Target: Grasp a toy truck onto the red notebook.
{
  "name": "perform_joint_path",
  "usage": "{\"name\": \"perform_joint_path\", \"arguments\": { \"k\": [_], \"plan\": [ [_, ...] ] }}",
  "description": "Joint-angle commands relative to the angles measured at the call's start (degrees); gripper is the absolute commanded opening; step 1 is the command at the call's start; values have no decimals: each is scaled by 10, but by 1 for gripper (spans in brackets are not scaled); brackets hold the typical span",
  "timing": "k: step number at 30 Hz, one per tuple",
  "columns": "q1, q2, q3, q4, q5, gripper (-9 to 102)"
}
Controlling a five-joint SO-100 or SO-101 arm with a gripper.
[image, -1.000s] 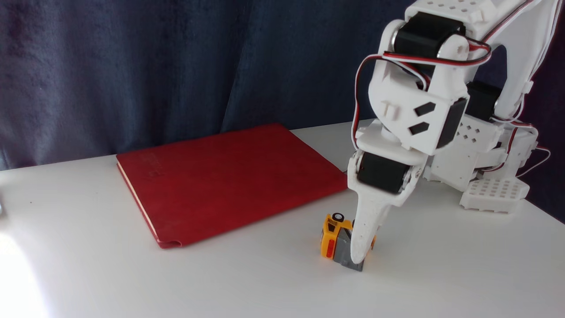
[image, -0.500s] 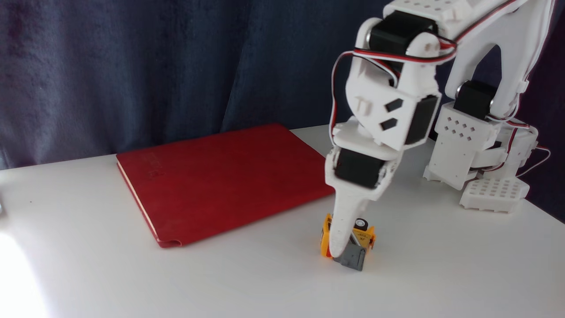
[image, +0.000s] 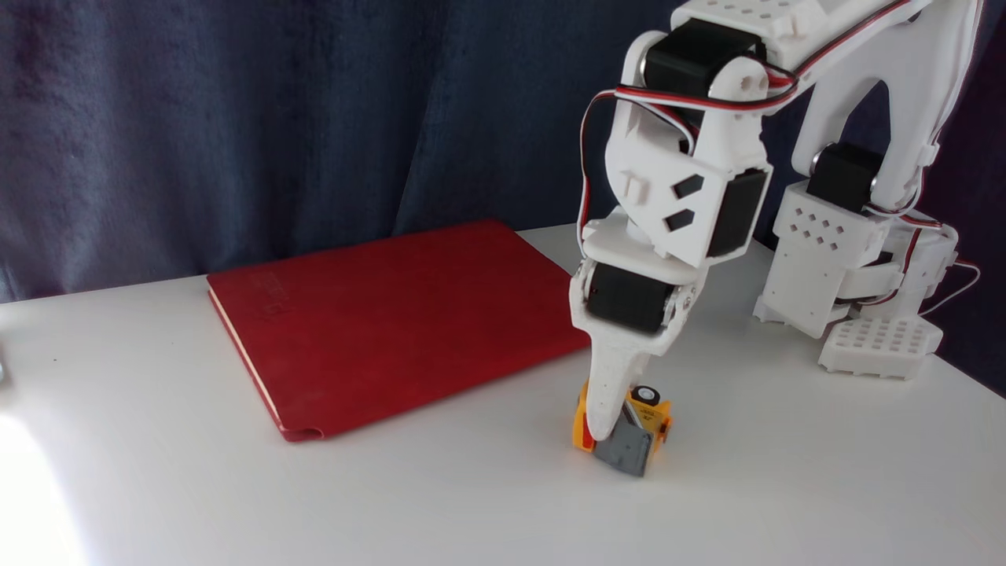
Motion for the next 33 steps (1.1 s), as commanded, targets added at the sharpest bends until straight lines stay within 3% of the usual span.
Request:
{"name": "perform_joint_path", "arguments": {
  "k": [1,5,10,15,23,33],
  "plan": [
    [-1,19,5,-4,9,0],
    [18,75,13,30,1,0],
    [69,206,-46,161,-43,0],
    [185,188,-171,221,-142,0],
    [330,-20,-297,189,-238,0],
    [393,-136,-321,156,-276,0]
  ]
}}
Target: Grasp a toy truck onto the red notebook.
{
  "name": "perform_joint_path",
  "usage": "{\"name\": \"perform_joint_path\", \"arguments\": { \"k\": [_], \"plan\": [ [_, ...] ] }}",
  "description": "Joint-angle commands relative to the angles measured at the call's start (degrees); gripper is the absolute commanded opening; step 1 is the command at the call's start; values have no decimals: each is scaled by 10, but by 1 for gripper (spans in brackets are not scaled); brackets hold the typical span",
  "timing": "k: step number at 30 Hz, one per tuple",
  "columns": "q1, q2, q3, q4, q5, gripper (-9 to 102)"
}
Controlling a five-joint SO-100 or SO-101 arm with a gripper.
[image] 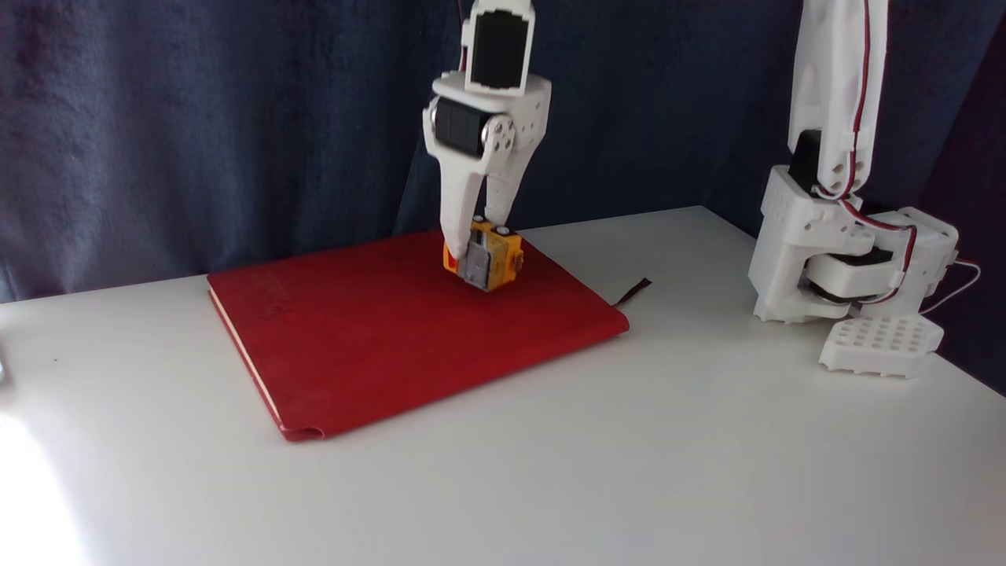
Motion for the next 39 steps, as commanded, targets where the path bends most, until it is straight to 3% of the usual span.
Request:
{"name": "perform_joint_path", "arguments": {
  "k": [1,8,17,27,33,39],
  "plan": [
    [16,-4,-23,-12,-5,0],
    [15,-33,-15,-5,-7,14],
    [-1,-44,-40,31,-22,16],
    [-31,141,-17,122,-29,15],
    [-142,338,149,117,11,14],
    [-319,436,384,-30,123,6]
  ]
}}
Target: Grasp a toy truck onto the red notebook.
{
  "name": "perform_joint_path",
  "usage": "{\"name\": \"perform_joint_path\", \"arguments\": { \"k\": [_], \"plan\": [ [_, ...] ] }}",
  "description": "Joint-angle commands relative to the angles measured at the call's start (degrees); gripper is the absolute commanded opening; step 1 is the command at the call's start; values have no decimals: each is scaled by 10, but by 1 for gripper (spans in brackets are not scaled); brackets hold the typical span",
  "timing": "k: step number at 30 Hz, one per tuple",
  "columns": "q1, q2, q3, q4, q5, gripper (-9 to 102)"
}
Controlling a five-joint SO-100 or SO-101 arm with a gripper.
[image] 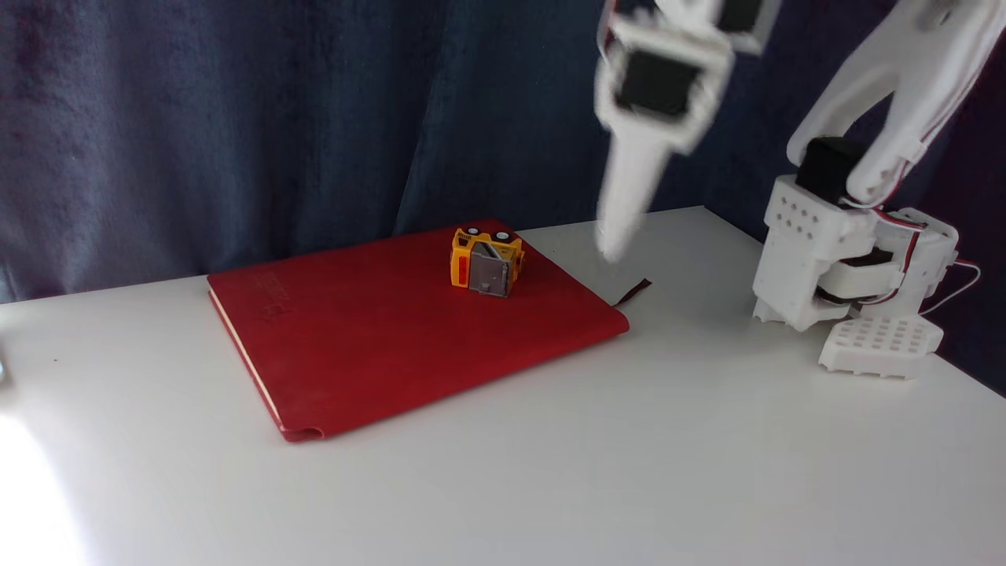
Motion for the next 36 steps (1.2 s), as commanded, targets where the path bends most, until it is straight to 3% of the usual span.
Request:
{"name": "perform_joint_path", "arguments": {
  "k": [1,8,23,30,36],
  "plan": [
    [-86,22,98,-81,56,4],
    [-140,-29,195,-252,127,0],
    [-127,200,387,-400,258,0],
    [-58,408,516,-419,303,0],
    [-43,654,605,-319,325,0]
  ]
}}
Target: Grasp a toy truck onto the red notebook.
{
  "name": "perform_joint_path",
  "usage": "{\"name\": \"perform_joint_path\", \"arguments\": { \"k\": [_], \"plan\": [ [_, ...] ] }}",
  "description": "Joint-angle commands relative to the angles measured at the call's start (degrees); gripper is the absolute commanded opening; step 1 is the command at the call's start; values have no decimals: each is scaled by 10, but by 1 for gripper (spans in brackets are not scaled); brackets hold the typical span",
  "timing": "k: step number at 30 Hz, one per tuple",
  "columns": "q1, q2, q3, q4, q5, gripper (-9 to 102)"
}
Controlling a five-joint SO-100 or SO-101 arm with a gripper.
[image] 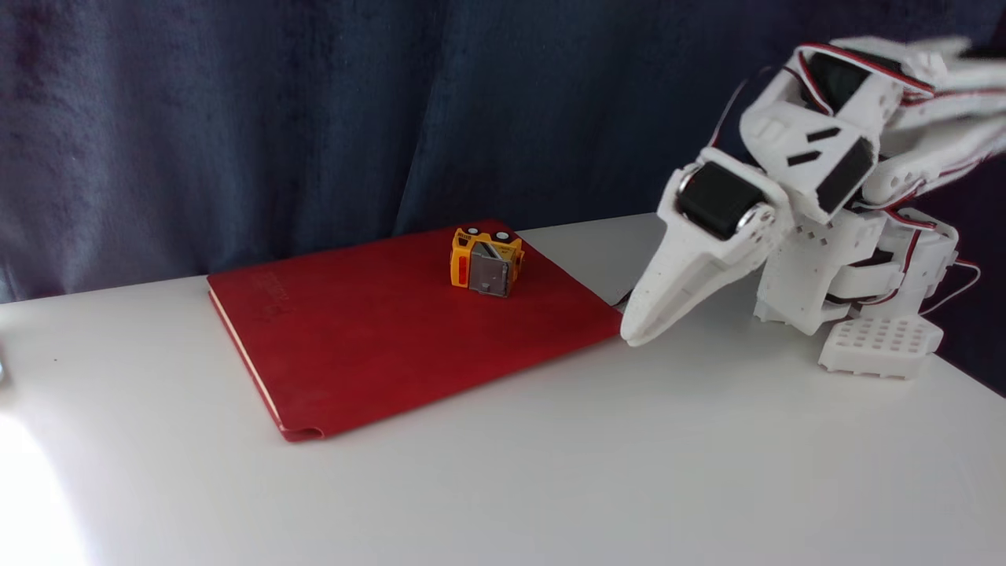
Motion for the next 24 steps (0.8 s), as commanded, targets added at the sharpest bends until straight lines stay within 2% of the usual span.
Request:
{"name": "perform_joint_path", "arguments": {
  "k": [1,3,24],
  "plan": [
    [7,109,31,54,8,0],
    [13,185,53,94,13,1],
    [90,185,58,115,53,0]
  ]
}}
